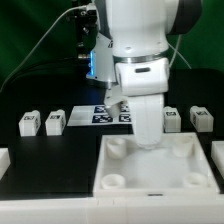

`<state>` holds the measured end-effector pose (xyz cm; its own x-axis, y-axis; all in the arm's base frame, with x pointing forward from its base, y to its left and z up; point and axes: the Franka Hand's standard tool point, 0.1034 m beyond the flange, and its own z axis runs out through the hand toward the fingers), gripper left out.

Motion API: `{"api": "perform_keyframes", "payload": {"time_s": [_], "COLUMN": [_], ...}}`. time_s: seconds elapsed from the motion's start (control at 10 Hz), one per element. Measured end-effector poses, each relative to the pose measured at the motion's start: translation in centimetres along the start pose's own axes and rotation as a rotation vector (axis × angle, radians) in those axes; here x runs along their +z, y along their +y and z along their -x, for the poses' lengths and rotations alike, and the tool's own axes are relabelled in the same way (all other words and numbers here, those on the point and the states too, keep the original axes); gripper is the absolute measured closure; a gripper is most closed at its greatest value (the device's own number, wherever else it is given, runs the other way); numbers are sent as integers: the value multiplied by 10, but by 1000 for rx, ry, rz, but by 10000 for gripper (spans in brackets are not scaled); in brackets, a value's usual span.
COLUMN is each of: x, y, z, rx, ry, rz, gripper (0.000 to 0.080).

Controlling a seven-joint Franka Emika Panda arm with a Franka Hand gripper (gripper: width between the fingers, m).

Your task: Assemble one leg

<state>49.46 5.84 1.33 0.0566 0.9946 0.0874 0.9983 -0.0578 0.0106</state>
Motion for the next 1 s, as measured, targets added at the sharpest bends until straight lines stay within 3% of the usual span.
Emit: {"api": "perform_keyframes", "payload": {"time_s": [0.2, 0.6, 0.7, 0.8, 1.0], "x": [1, 6, 6, 7, 7], "y": [-1, -1, -1, -1, -1], "z": [-6, -9, -8, -8, -8], "rx": [-6, -7, -6, -6, -4], "ry": [0, 7, 7, 7, 7], "rz": [-20, -14, -15, -15, -16], "gripper": [742, 742, 634, 634, 290]}}
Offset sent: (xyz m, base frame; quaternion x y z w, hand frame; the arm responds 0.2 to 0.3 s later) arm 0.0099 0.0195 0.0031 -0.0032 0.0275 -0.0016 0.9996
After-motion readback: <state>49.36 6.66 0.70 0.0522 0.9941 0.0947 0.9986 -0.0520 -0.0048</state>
